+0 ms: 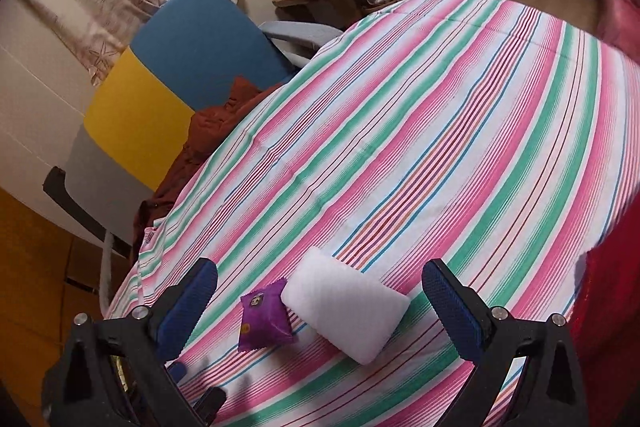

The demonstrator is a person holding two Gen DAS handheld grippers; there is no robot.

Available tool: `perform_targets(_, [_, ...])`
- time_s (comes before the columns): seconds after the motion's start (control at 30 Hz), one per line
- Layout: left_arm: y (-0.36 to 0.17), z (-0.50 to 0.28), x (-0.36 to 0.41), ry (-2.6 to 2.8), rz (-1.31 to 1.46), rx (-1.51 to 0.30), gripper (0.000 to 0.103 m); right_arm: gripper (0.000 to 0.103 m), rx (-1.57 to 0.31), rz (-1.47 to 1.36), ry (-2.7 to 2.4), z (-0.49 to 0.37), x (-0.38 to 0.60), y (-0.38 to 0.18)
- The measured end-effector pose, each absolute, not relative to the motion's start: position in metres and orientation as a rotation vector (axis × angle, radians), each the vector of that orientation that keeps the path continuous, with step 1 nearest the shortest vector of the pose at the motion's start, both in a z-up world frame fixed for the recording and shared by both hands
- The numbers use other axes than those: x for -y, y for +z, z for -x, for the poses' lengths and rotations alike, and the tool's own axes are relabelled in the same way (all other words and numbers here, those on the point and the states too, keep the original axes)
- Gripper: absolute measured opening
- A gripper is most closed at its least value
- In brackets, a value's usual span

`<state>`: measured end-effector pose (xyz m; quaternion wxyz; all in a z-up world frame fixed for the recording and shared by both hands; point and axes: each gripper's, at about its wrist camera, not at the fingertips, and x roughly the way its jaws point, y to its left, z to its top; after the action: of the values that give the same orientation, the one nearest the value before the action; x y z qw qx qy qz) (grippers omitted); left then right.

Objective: Organize objects
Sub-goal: 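Move both tools toward the purple packet and white block, then grasp the purple candy packet with the left gripper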

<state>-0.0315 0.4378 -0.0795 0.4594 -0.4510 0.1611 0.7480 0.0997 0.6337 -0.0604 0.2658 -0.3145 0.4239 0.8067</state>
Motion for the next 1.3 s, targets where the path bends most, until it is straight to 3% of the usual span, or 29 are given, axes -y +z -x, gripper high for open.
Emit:
perform_targets(0.3, [-0.104, 0.043, -0.502, 1.813, 1.167, -0.477, 0.065, 0.103, -1.176, 0.852, 2.173, -0.1, -0.636, -0.064])
perform_targets(0.37, [-0.117, 0.049, -0.509, 1.811, 1.206, -0.514, 0.046, 0.103, -1.177, 0.859, 2.174, -0.099, -0.636, -0.064])
perform_targets(0.47, [-0.119, 0.051, -0.501, 1.82, 1.177, -0.528, 0.043, 0.103, -1.171, 0.869, 2.175, -0.098, -0.636, -0.065])
perform_targets(0.73, [-0.119, 0.038, -0.432, 1.892, 1.104, -0.541, 0.043, 0.103, -1.178, 0.942, 2.175, -0.089, -0.635, -0.073])
perform_targets(1.0, [-0.12, 0.021, -0.356, 1.961, 1.04, -0.426, 0.043, 0.103, -1.096, 1.089, 2.145, -0.073, -0.628, -0.085])
perform_targets(1.3, [-0.122, 0.02, -0.347, 1.967, 1.003, -0.391, 0.045, 0.103, -0.958, 1.189, 2.066, -0.061, -0.628, -0.096])
